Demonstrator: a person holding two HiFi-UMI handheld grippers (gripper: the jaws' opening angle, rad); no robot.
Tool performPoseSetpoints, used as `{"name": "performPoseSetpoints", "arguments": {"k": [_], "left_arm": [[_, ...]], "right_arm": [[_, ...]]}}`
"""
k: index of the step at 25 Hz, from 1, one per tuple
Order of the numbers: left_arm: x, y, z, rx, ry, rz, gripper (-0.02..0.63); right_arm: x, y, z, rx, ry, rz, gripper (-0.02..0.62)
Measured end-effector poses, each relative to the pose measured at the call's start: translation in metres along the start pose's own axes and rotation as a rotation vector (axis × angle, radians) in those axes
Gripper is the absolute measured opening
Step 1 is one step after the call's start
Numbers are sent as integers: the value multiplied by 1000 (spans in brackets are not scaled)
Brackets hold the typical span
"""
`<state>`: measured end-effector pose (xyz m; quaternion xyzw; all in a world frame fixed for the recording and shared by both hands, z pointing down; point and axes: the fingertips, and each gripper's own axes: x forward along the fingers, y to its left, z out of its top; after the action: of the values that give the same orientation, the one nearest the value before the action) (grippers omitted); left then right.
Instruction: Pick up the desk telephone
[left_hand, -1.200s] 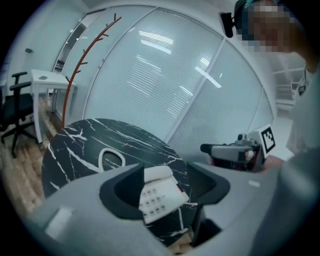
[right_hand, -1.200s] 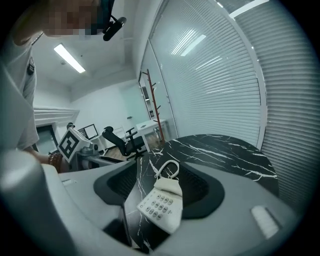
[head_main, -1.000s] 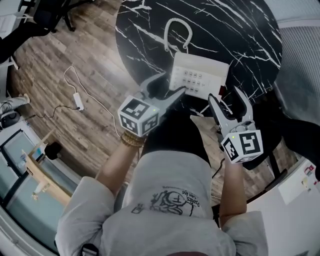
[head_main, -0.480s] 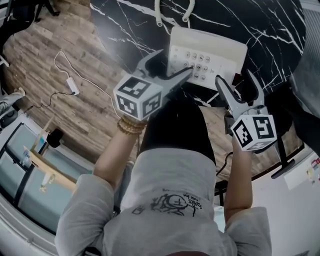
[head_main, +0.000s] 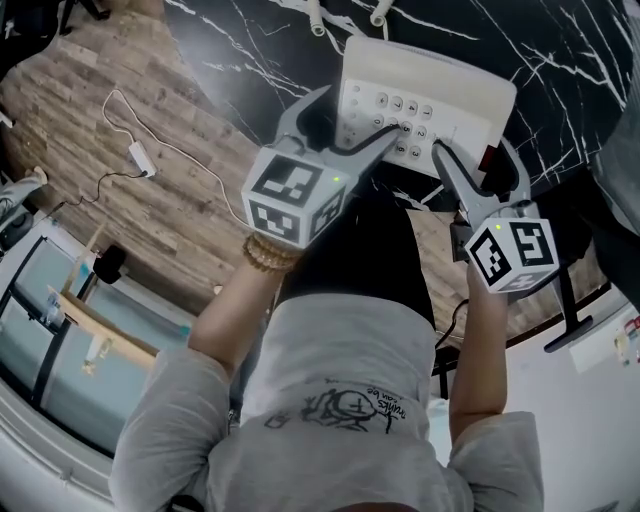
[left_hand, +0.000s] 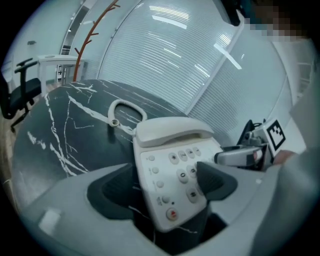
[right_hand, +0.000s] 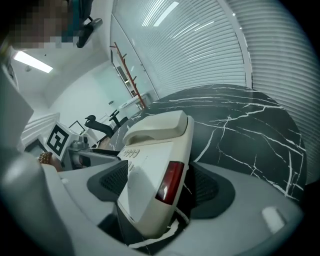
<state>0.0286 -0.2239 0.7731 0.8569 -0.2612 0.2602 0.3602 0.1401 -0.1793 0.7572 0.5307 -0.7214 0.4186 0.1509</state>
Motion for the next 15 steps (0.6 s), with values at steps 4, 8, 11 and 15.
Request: {"name": "performPoseSetpoints", "arguments": {"k": [4, 8, 11, 15], "left_arm": [[1, -3, -1, 12, -4, -5, 380], [1, -3, 0, 3, -12, -5, 374], [0, -2, -1, -1, -14, -1, 370], [1, -3, -1, 15, 3, 9, 368]], "right_arm": [[3, 2, -5, 24, 1, 19, 375], [4, 2, -6, 26, -9, 37, 362], [5, 3, -6, 24, -14, 37, 360], [4, 3, -6, 29, 1, 12, 360]]}}
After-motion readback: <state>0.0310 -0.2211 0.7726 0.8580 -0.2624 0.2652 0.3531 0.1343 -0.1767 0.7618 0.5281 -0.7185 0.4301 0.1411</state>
